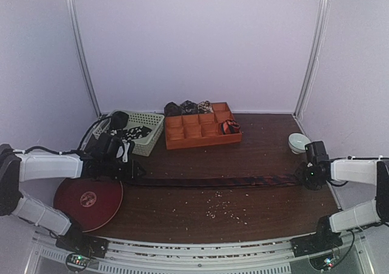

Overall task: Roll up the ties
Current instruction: Adjust the tie at the center of the board.

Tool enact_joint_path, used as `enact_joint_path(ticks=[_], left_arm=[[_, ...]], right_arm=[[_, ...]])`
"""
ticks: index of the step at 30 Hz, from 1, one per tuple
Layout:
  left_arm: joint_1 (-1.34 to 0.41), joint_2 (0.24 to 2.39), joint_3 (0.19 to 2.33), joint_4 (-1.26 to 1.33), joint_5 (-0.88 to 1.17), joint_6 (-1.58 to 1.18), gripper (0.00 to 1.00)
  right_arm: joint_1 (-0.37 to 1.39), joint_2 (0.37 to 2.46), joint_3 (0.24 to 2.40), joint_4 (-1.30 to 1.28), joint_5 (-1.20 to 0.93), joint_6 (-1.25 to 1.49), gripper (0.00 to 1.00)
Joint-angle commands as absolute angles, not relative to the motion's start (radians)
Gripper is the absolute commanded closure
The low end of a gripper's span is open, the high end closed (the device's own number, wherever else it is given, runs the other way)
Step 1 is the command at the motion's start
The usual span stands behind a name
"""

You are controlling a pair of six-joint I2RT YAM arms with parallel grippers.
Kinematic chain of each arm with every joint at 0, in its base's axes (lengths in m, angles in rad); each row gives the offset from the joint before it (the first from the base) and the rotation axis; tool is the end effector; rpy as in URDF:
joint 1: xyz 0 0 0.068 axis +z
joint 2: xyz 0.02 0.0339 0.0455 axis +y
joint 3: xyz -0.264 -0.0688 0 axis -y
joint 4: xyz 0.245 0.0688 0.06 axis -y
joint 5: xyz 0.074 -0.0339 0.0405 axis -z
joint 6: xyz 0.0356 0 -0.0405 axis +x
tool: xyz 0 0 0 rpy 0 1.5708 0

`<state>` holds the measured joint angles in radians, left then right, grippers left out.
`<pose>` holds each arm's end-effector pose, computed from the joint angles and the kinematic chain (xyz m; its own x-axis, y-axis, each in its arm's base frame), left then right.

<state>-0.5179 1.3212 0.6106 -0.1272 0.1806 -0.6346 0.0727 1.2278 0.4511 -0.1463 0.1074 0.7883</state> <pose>0.2163 -0.1306 0.1740 -0.8706 -0.1752 -0.4597 0.0935 0.8585 -0.5042 0.2137 0.0117 0.1460 -0.5662 0.6657 -0.4861 0.5586 0.7435 0.3677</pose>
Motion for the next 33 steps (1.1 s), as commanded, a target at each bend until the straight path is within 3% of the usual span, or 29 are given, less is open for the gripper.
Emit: enact_joint_path(ticks=[1,11,20,25,30,33], left_arm=[[-0.52,1.334,0.6,-0.081,0.189,-0.631,0.66],[-0.521,1.34,0.595,-0.08,0.175,-0.632,0.66],[-0.521,1.342,0.591,-0.077,0.173,-0.635,0.66],[-0.52,1.336,0.587,-0.078,0.171,-0.638,0.66],[-0.521,1.333,0.589,-0.08,0.166,-0.64,0.65],[-0.521,1.335,0.591,-0.083,0.162,-0.64,0.64]], right_arm=[[0.064,1.239,0.427,-0.097,0.073,0.772,0.72],[0.063,1.245,0.423,-0.081,0.057,0.753,0.78],[0.063,1.206,0.375,-0.023,0.024,0.776,0.7],[0.063,1.227,0.379,-0.011,0.026,0.764,0.78],[0.063,1.202,0.405,-0.044,0.054,0.74,0.99],[0.063,1.176,0.421,-0.064,0.068,0.723,1.0]])
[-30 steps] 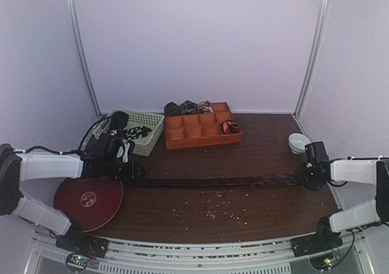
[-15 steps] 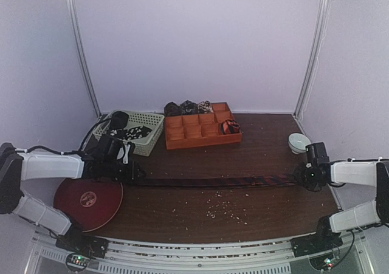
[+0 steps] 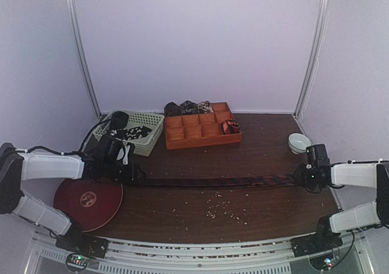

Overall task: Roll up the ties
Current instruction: Adjust the tie at the center of the board.

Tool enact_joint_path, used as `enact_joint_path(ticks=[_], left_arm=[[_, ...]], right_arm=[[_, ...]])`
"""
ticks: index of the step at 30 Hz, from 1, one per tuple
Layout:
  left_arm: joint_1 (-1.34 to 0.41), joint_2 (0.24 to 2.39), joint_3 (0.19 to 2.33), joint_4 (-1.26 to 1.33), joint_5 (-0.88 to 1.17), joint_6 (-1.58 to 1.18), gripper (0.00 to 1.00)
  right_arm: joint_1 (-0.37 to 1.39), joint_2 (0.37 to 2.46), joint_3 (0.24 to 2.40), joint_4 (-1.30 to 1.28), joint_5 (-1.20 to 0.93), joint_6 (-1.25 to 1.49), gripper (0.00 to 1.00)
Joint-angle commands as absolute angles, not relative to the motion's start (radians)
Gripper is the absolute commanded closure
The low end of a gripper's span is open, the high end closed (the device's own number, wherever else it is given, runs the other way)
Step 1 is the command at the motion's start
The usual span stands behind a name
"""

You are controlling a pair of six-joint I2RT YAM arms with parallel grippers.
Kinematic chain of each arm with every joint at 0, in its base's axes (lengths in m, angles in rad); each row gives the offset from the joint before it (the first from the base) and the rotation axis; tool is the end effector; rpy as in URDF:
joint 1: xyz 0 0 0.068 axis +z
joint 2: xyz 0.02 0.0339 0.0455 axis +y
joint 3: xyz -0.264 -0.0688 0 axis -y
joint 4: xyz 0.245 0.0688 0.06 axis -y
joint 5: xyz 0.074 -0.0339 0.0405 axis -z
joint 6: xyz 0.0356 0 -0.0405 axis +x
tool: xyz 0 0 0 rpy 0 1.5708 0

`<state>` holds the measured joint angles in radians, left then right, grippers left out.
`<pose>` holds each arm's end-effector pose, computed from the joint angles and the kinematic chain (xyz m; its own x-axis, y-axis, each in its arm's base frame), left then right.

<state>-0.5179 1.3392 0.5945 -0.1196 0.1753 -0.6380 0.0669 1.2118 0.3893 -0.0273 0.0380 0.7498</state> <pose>0.2150 -0.1297 0.1656 -0.8798 -0.1737 -0.4425 0.0770 0.8665 -0.4932 0.2099 0.0127 0.1396 -0.5770 0.6439 -0.5025 0.4802 0.7651 0.4290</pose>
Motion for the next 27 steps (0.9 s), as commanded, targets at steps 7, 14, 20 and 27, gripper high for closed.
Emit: enact_joint_path(ticks=[7,14,20,27], left_arm=[[-0.521,1.344,0.594,-0.083,0.157,-0.642,0.63],[-0.52,1.359,0.596,-0.086,0.146,-0.642,0.6],[-0.521,1.387,0.598,-0.081,0.137,-0.646,0.6],[-0.52,1.438,0.6,-0.081,0.117,-0.645,0.65]], right_arm=[[0.063,1.125,0.451,-0.105,0.118,0.685,1.0],[0.063,1.041,0.46,-0.117,0.192,0.645,1.0],[0.063,0.999,0.422,-0.084,0.251,0.624,1.0],[0.06,1.087,0.423,-0.055,0.262,0.655,1.0]])
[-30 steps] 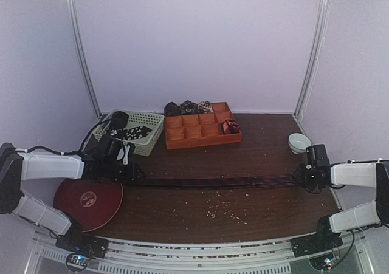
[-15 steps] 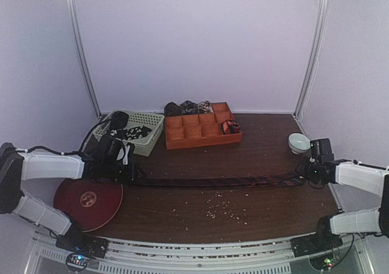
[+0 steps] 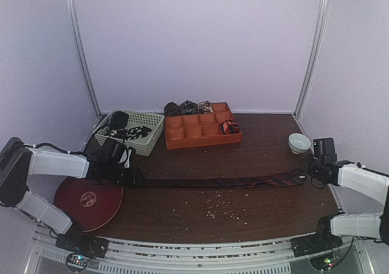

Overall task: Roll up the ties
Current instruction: Adjust the tie at the center of the board.

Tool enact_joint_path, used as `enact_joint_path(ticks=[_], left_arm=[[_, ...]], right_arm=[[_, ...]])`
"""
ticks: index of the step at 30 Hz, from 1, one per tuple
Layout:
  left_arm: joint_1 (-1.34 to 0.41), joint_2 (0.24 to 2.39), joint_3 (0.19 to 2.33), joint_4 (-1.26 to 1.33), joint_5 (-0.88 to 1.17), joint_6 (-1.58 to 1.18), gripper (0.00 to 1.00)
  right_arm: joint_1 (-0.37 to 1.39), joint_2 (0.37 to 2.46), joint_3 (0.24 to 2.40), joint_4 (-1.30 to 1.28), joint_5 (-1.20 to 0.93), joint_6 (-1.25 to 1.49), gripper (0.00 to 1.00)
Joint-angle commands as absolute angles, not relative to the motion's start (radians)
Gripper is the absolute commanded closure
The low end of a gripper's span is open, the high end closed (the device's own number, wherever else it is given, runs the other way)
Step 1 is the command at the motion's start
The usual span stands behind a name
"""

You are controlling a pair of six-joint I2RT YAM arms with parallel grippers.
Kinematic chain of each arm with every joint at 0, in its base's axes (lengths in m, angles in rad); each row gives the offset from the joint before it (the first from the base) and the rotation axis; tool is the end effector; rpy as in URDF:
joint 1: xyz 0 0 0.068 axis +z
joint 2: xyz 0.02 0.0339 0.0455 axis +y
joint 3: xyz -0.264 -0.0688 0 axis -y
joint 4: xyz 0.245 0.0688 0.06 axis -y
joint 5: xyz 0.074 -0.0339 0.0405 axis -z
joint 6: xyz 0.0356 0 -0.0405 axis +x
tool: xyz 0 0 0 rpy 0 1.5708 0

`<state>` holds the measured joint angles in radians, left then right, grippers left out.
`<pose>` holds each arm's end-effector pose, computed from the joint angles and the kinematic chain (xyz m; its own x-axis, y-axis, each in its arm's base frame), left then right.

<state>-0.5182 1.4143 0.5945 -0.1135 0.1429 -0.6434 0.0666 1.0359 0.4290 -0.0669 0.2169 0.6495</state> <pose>0.2189 -0.1307 0.1483 -0.8968 -0.1722 -0.4075 0.0324 0.8931 -0.4486 0.2059 0.0061 0.1823 -0.4336 0.5630 -0.7035 0.4584 0.8100 0.3657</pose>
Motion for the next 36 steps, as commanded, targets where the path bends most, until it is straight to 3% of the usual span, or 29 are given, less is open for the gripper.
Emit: enact_joint_path(ticks=[1,36], left_arm=[[-0.521,1.443,0.6,-0.083,0.112,-0.645,0.66],[-0.521,1.421,0.606,-0.094,0.142,-0.649,0.64]], right_arm=[[0.06,1.107,0.428,-0.061,0.267,0.664,1.0],[0.057,1.28,0.401,0.072,0.336,0.733,1.0]])
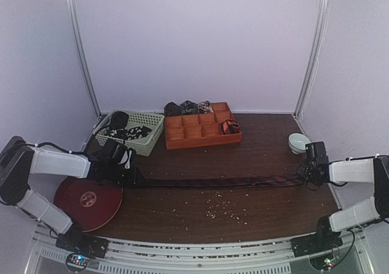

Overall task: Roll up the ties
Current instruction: Adjust the tie at the center of the board.

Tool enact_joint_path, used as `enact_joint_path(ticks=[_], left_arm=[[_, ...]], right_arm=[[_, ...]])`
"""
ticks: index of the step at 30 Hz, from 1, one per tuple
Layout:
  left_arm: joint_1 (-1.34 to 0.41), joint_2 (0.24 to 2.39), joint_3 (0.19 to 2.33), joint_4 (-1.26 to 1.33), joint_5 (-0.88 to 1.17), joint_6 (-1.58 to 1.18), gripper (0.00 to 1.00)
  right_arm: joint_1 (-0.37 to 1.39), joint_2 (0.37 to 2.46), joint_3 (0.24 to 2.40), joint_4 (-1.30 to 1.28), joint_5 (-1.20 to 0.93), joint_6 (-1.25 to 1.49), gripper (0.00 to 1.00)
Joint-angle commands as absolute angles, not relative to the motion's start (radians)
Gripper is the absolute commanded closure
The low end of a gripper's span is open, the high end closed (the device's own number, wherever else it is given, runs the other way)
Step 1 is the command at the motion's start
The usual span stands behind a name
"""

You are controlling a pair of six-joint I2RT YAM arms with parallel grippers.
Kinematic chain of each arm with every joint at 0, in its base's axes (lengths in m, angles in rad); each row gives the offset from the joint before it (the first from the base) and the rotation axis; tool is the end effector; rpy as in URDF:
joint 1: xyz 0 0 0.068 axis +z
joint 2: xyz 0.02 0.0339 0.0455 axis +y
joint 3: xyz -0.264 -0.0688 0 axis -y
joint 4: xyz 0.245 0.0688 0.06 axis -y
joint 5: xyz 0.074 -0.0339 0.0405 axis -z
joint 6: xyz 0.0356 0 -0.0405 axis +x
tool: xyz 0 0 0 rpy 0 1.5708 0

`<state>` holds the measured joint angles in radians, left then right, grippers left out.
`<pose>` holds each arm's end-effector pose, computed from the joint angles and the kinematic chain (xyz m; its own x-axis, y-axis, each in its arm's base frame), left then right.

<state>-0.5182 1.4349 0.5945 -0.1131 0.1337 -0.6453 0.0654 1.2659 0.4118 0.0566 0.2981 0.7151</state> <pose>0.2197 -0.1307 0.1435 -0.9015 -0.1721 -0.3971 0.0197 0.9002 -0.4350 0.2226 0.0041 0.1427 -0.4459 0.5989 -0.6652 0.5756 0.7610 0.2993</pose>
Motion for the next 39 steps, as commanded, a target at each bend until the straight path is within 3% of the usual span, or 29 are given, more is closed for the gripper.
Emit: enact_joint_path(ticks=[1,28,33,39], left_arm=[[-0.521,1.423,0.606,-0.093,0.144,-0.648,0.64],[-0.52,1.445,0.601,-0.085,0.123,-0.653,0.63],[-0.521,1.441,0.603,-0.09,0.124,-0.652,0.63],[-0.522,1.431,0.615,-0.112,0.117,-0.644,0.63]], right_arm=[[0.057,1.284,0.402,0.073,0.335,0.733,1.0],[0.057,1.282,0.434,-0.042,0.354,0.796,0.99],[0.057,1.326,0.485,-0.121,0.381,0.84,0.92],[0.057,1.27,0.556,-0.208,0.355,0.835,0.73]])
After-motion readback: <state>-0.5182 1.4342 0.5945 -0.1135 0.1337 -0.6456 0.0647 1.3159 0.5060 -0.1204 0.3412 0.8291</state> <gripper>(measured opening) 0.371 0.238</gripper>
